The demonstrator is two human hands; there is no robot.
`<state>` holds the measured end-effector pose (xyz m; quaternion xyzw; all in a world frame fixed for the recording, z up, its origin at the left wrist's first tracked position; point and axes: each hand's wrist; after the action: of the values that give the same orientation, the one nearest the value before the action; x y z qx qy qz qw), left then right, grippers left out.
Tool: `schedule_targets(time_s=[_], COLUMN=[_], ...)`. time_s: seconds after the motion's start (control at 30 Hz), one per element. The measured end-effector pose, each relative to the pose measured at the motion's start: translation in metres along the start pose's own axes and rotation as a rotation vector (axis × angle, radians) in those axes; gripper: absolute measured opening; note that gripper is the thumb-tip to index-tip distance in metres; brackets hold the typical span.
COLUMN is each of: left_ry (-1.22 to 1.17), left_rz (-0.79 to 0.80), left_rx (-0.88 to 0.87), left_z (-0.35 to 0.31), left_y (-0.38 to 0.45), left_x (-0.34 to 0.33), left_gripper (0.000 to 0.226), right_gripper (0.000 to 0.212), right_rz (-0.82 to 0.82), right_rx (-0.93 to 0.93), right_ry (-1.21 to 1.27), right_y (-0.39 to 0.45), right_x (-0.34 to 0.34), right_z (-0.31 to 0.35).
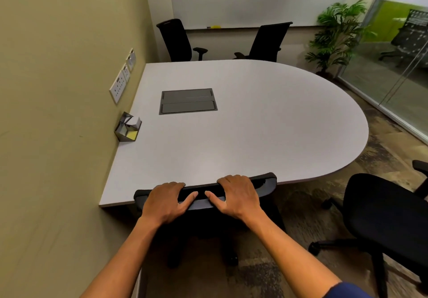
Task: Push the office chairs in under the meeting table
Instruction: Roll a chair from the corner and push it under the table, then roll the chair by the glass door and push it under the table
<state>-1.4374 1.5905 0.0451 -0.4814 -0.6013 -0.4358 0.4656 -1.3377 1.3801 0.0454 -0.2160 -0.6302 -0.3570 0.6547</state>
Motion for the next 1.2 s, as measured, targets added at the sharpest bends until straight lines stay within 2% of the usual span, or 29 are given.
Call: schedule_targets(time_s=[0.13, 0.3, 0.73, 0.87, 0.97, 1.2], left_ry=[-0.048, -0.063, -0.042, -0.008, -0.046, -0.151], left_rz=[-0.039, -0.046, 0.016, -0.029, -0.050, -0.009], left_rx=[0.024, 0.013, 0.105, 0.096, 0.017, -0.097], left_z=[0.025, 0.031, 0.027, 0.014, -0.015, -0.071], left_y=[0.010, 0.027, 0.029, 0.021, 0.000, -0.067], left_x=[-0.004, -0.004, 0.001, 0.008, 0.008, -0.001], left_gripper=[0.077, 0.069, 0.076, 0.085, 0.096, 0.093], right_gripper=[0.087, 0.087, 0.083, 0.079, 0.076, 0.072], right_rz=[-0.036, -0.044, 0.065, 0.009, -0.068, -0.004], right_rx=[0.022, 0.023, 0.011, -0.022, -0.071, -0.328], right_ry=[-0.001, 0.015, 0.042, 0.194, 0.211, 0.139], right_y=[0.015, 0.034, 0.041, 0.013, -0.037, -0.176], right_x=[-0.016, -0.019, -0.023, -0.017, -0.007, 0.010], right_z=[0.010, 0.002, 0.007, 0.001, -0.015, -0.040])
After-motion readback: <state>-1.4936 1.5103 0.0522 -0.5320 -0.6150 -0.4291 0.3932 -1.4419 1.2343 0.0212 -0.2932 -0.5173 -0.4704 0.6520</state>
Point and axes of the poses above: each hand's wrist, its own y-axis towards the middle knuckle, its own x-axis out of the back of the hand, z = x × y, and after that the axes turned 3 degrees about z, right-handed
